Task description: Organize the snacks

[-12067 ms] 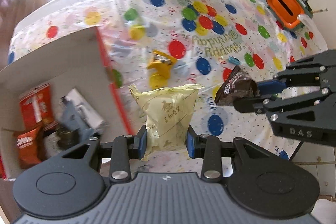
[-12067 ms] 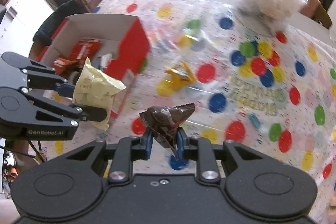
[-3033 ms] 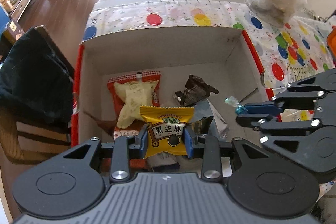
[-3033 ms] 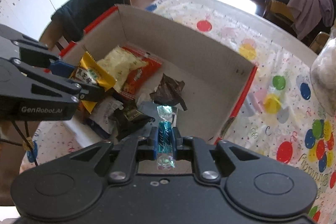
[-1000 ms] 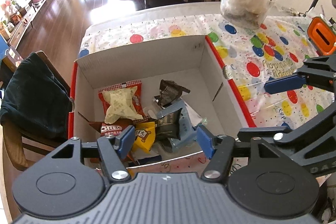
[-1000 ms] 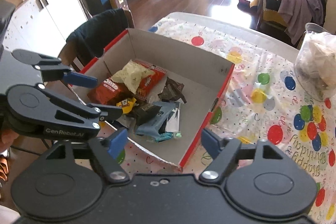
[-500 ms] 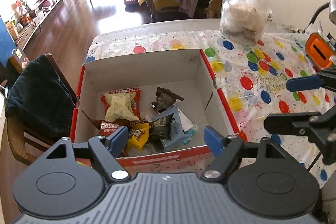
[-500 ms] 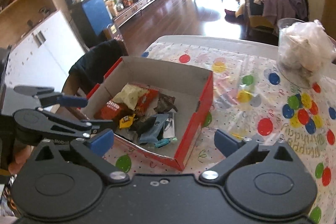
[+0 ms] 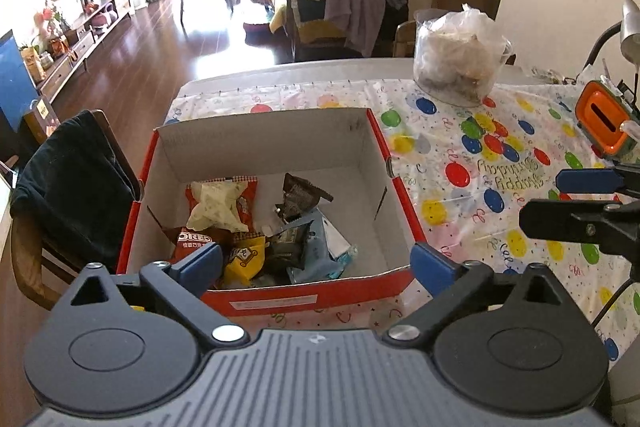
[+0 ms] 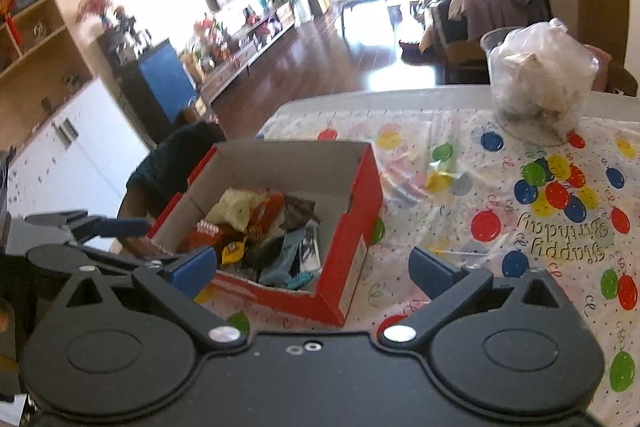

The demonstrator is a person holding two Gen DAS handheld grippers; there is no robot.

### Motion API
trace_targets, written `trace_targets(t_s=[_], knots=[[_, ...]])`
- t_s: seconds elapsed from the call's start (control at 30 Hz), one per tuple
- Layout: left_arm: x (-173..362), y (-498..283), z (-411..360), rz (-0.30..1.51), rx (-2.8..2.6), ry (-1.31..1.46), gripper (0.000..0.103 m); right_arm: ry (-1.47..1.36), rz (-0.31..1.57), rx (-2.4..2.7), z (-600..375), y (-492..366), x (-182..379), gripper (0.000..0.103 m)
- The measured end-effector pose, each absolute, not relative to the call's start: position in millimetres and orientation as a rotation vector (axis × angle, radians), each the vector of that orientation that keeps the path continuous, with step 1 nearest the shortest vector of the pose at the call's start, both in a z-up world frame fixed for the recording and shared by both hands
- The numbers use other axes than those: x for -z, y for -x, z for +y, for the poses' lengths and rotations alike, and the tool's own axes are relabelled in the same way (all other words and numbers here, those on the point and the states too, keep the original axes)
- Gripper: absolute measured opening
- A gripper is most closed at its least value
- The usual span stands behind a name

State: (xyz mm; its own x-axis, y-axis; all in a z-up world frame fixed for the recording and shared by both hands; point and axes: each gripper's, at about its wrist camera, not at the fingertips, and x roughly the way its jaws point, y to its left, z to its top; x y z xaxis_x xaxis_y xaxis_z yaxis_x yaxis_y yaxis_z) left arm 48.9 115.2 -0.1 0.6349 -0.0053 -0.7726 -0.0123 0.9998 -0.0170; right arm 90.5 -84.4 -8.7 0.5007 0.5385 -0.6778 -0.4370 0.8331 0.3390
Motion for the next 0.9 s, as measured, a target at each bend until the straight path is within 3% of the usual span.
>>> trace_targets(t_s=[0.57,0.9], knots=[[6,-33,116,0.881,-0.072,0.083,0.102,-0.057,0.728,-0.456,-78,-57,14,0.103],[7,-28,122,0.869,-0.118,0.118,0.102,-0.082,0.746,-0.416,-80,-57,17,0.103]])
